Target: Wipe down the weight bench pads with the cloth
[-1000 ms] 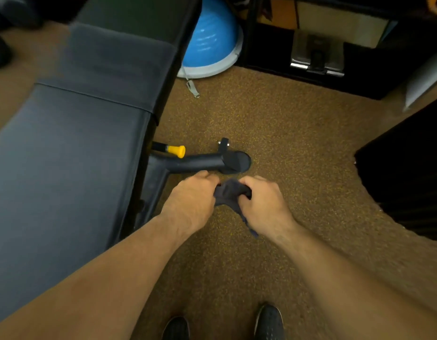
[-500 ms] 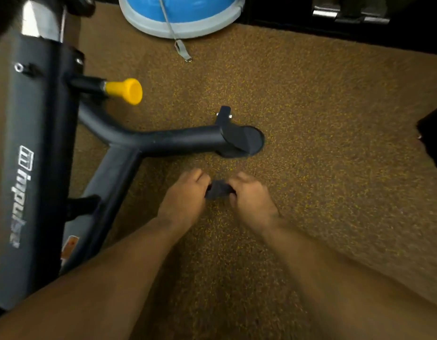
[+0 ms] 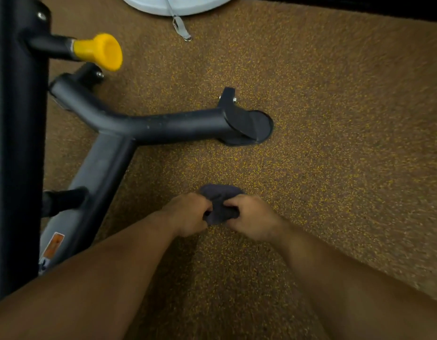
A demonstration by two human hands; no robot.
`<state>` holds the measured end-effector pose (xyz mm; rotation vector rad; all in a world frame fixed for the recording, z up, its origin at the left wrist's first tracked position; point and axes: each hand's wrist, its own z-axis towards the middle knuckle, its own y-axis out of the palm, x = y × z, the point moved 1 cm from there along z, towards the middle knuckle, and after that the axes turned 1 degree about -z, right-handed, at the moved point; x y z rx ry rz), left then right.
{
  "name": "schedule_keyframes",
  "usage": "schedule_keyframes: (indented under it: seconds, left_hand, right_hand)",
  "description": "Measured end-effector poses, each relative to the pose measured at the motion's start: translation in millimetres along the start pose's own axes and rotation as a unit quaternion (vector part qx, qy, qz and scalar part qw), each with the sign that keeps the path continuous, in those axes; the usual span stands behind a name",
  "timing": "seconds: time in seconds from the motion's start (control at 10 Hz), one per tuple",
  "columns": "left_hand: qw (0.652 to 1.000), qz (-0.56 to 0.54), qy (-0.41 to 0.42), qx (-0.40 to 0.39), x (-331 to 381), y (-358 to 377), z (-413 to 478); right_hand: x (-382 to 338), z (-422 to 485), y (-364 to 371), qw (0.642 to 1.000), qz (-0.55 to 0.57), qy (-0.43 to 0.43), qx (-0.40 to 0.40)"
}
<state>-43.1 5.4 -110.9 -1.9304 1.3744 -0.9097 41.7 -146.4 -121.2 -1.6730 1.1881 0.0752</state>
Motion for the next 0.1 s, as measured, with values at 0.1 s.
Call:
schedule_keyframes:
  seconds: [0.1]
  left_hand:
    - [1.000, 0.022, 0.001, 0.009, 6.8, -27.3, -14.8]
  right_hand:
    - [-1.2, -15.0, -30.4, 0.999, 0.003, 0.033, 0.036]
